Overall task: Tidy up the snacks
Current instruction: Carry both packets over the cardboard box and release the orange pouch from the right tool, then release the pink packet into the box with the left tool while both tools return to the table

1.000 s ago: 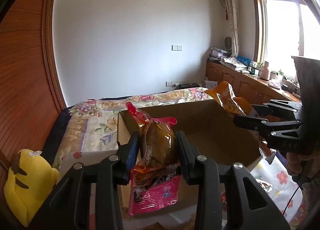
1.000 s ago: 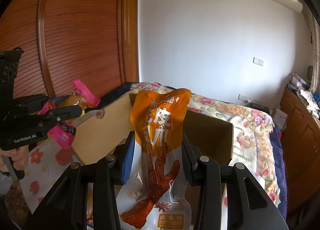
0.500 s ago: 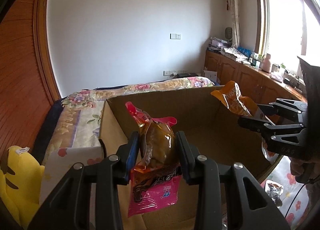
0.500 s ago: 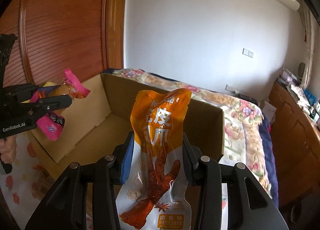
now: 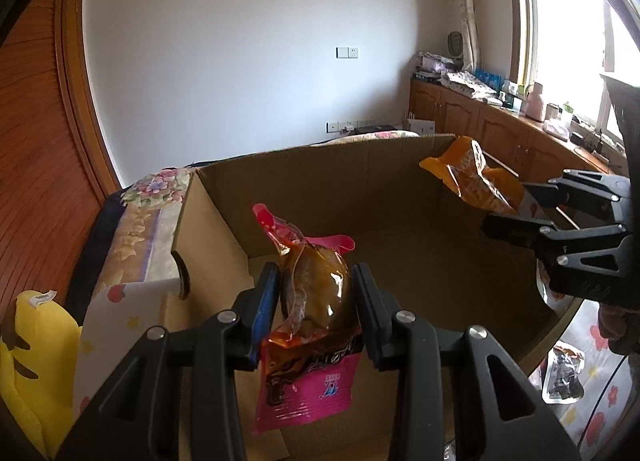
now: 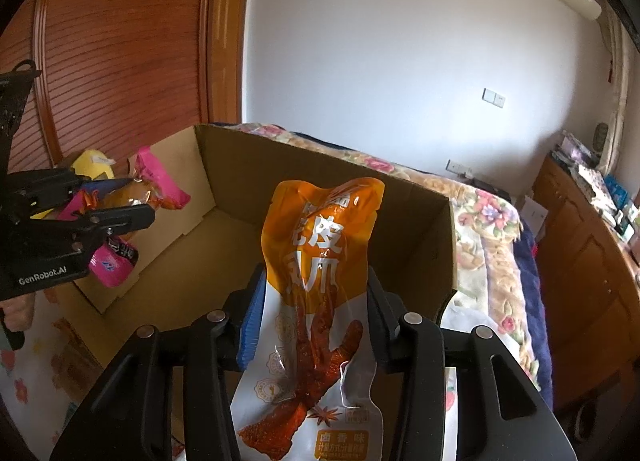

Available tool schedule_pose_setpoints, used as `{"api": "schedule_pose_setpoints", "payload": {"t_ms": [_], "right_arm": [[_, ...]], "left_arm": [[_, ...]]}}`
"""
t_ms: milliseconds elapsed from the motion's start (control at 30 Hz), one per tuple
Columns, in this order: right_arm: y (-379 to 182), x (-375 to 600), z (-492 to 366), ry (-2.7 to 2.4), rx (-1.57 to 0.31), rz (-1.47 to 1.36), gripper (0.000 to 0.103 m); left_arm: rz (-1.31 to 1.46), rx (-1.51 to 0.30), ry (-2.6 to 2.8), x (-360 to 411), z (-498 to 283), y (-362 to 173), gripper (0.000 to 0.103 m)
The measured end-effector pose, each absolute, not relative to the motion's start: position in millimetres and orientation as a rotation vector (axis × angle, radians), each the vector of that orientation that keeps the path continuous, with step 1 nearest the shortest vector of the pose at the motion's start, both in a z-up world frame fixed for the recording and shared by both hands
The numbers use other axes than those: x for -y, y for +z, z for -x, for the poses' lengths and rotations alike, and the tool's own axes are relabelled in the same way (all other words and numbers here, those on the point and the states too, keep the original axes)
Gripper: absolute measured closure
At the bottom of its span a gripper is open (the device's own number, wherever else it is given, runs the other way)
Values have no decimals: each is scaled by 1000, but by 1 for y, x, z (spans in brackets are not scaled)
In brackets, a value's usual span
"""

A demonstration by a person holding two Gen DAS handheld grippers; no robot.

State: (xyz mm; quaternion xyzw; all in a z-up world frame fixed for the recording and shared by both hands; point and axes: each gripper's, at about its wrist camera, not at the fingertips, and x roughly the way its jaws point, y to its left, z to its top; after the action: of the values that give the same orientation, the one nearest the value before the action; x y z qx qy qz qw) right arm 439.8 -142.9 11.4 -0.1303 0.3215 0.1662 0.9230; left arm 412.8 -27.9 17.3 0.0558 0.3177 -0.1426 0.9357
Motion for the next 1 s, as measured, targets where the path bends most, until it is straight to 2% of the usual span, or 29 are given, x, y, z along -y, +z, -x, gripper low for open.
{"api": "schedule_pose_setpoints", "payload": {"t_ms": [267,500,1000], "right_arm": [[10,144,-443,333,-689,249,51],[8,145,-435,346,-697,234,44],[56,156,-348,352,-620,149,43]], "left_arm": [[-111,-645,-277,25,-408,17,53],[-94,-616,-290,18,-391,24,52],[-107,-526,-313,7,-301,59,50]]}}
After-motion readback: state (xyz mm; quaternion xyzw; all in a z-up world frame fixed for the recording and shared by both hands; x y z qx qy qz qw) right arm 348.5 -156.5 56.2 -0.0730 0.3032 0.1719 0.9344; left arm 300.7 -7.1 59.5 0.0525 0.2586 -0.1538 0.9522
